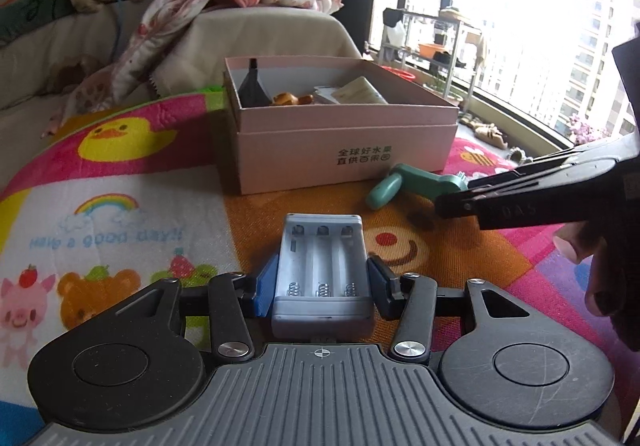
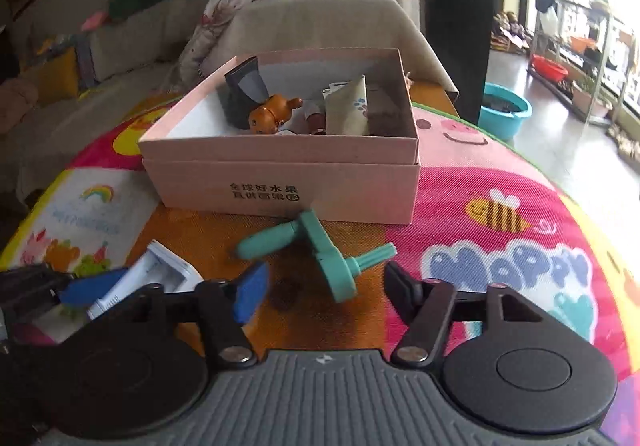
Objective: Organize rigid objects
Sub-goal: 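Grasp the teal crank toy with the right tool while the left tool holds the charger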
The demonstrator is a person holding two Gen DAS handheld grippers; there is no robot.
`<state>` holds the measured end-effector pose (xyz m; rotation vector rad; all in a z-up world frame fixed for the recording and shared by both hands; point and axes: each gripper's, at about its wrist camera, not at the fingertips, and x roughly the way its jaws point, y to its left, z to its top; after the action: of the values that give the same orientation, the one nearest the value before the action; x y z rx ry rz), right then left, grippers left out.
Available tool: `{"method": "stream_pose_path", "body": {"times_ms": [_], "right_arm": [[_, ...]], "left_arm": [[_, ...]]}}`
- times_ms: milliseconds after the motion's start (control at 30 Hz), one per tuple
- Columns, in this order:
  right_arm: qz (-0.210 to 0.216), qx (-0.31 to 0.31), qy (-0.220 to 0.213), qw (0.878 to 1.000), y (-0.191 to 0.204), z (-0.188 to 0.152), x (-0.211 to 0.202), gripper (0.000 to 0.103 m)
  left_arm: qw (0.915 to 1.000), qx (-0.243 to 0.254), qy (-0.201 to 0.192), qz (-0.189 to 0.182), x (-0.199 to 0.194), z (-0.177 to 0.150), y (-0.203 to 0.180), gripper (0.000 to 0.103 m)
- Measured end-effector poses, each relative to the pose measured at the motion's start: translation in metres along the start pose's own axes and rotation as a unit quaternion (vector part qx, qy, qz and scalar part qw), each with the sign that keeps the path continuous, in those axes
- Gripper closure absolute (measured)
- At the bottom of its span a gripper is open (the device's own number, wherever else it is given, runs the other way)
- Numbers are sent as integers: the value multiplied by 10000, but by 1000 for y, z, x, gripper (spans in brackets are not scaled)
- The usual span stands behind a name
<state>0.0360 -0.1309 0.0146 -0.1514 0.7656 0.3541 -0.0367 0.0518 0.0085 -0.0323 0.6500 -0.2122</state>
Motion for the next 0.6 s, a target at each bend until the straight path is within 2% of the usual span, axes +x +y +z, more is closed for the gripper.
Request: {"method": "stream_pose_path", "body": {"times_ms": [33,100,200,233,267,333,367,400,533,600], "right_arm": [[-130,-283,2,9995,-3,-2,-1,68],[-593,-683,-100,9958,-13,-4,-2,70],[-1386,-696,-207,9877,-28,-2,1,66],[-1440,-560,-297,9875,-32,-2,-1,56],[-1169,-383,-364,9917,-35,-1,-6,39],[-508,36,-492,9975,-39,-2,-14,22],[-318,166,-484,9982,-39,-1,-13,16],[-294,185,-458,9983,-36,1,-10,16],[-678,-207,-341,9969,-30,7,10,16],[-520,-207,-98,9984,-35,5,19,16]], "left_arm": [[10000,-36,-4,-20,0,0,1,50],[10000,-20,-13,5,0,0,0,50],[10000,43,-16,66,0,-1,-4,50],[10000,50,-15,75,0,-1,-4,50],[9999,58,-14,83,0,-1,-5,50],[9999,84,-11,104,1,-1,-5,50],[9999,106,-8,122,1,-1,-7,50],[9998,127,-7,138,1,-1,-7,50],[9997,176,-3,181,0,-2,-10,50],[9996,198,1,194,1,-1,-10,50]]}}
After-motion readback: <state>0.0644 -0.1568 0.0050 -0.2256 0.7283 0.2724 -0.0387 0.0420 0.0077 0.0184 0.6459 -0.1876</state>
